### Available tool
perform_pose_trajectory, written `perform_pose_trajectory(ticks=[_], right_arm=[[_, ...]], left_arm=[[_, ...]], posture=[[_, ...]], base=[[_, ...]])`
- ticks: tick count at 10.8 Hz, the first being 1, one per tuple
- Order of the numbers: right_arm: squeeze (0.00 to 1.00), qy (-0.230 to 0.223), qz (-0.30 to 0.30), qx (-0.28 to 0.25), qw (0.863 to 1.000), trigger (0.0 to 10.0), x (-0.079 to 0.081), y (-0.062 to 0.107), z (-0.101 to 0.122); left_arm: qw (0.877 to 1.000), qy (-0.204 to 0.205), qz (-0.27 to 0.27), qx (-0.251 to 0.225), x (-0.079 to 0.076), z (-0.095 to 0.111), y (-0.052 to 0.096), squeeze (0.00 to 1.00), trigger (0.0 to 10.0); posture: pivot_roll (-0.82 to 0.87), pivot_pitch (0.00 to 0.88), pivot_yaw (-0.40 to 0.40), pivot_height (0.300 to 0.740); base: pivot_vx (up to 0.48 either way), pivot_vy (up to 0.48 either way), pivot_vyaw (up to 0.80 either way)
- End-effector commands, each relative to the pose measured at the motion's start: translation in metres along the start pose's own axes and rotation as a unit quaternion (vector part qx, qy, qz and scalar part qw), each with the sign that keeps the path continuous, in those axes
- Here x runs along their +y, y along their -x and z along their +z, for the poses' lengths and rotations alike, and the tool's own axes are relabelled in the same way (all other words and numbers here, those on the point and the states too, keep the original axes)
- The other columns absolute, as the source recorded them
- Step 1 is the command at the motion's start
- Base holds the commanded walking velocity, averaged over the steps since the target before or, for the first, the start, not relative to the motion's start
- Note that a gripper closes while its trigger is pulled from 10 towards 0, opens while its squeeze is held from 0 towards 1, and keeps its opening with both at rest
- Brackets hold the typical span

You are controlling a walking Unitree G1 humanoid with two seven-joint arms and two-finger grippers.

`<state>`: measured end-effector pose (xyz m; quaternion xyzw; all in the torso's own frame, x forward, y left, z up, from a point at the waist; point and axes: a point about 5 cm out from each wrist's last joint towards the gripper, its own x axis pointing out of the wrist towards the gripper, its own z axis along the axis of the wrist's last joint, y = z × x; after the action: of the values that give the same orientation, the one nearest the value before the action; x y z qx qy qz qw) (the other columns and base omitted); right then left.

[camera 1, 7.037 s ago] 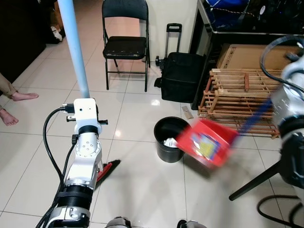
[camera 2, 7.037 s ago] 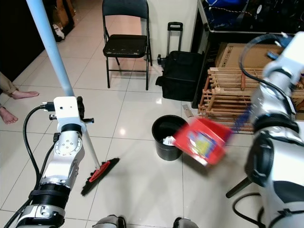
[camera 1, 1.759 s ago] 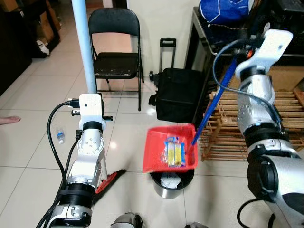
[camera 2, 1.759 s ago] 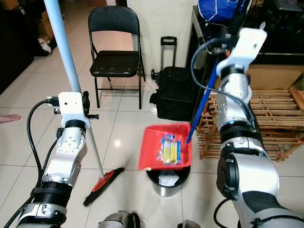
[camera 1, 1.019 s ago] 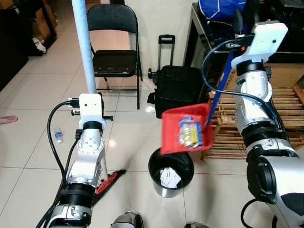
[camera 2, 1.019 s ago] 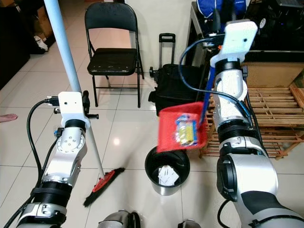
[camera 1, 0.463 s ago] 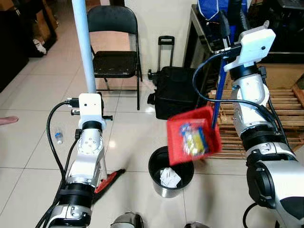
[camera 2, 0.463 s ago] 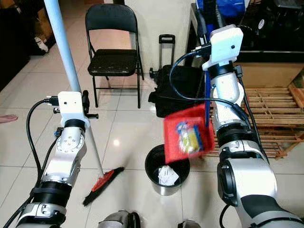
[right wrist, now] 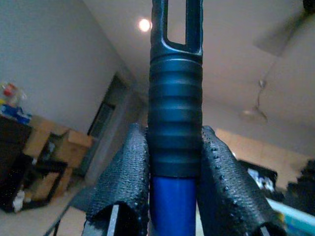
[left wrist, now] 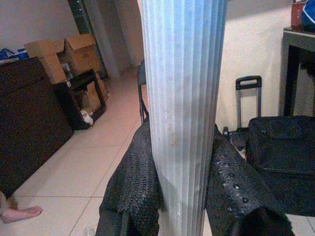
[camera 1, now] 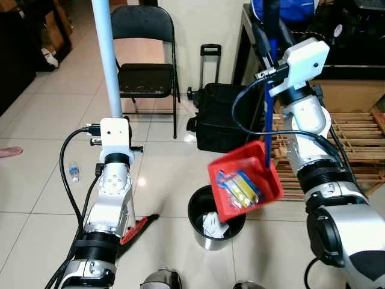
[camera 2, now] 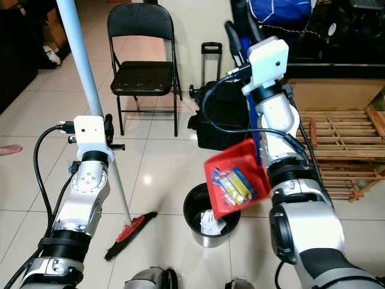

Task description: Sweep floor

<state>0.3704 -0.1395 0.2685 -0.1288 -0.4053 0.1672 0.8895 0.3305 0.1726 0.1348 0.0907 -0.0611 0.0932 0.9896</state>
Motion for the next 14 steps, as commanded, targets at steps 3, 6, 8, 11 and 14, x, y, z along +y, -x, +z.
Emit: perform_pose_trajectory(ticks=[3, 6, 8, 11, 14], right_arm=[[0.0, 0.021, 0.019, -0.062, 0.998, 10.0, 0.004, -0.007, 0.018], [0.0, 0.043, 0.034, -0.073, 0.996, 10.0, 0.008, -0.008, 0.021], [0.0, 0.045, 0.035, -0.073, 0.996, 10.0, 0.01, -0.007, 0.021], [0.0, 0.061, 0.033, -0.07, 0.995, 10.0, 0.012, -0.004, 0.02], [0.0, 0.078, 0.038, -0.077, 0.993, 10.0, 0.014, -0.004, 0.021]], left_arm=[[1.0, -0.01, 0.0, -0.028, 0.005, 0.012, -0.003, 0.0, 10.0], [1.0, -0.011, -0.002, -0.029, 0.005, 0.012, -0.004, 0.0, 10.0], [1.0, -0.012, -0.002, -0.029, 0.006, 0.012, -0.004, 0.0, 10.0], [0.999, -0.025, -0.004, -0.032, 0.005, 0.013, -0.003, 0.0, 10.0], [0.999, -0.022, -0.01, -0.03, 0.003, 0.012, -0.002, 0.0, 10.0]], posture=[[0.04, 0.063, 0.07, 0.74], [0.04, 0.063, 0.071, 0.74], [0.05, 0.065, 0.075, 0.74], [0.05, 0.066, 0.077, 0.74], [0.05, 0.068, 0.079, 0.74]], base=[[0.0, 0.0, 0.0], [0.0, 0.0, 0.0], [0.0, 0.0, 0.0], [0.0, 0.0, 0.0], [0.0, 0.0, 0.0]])
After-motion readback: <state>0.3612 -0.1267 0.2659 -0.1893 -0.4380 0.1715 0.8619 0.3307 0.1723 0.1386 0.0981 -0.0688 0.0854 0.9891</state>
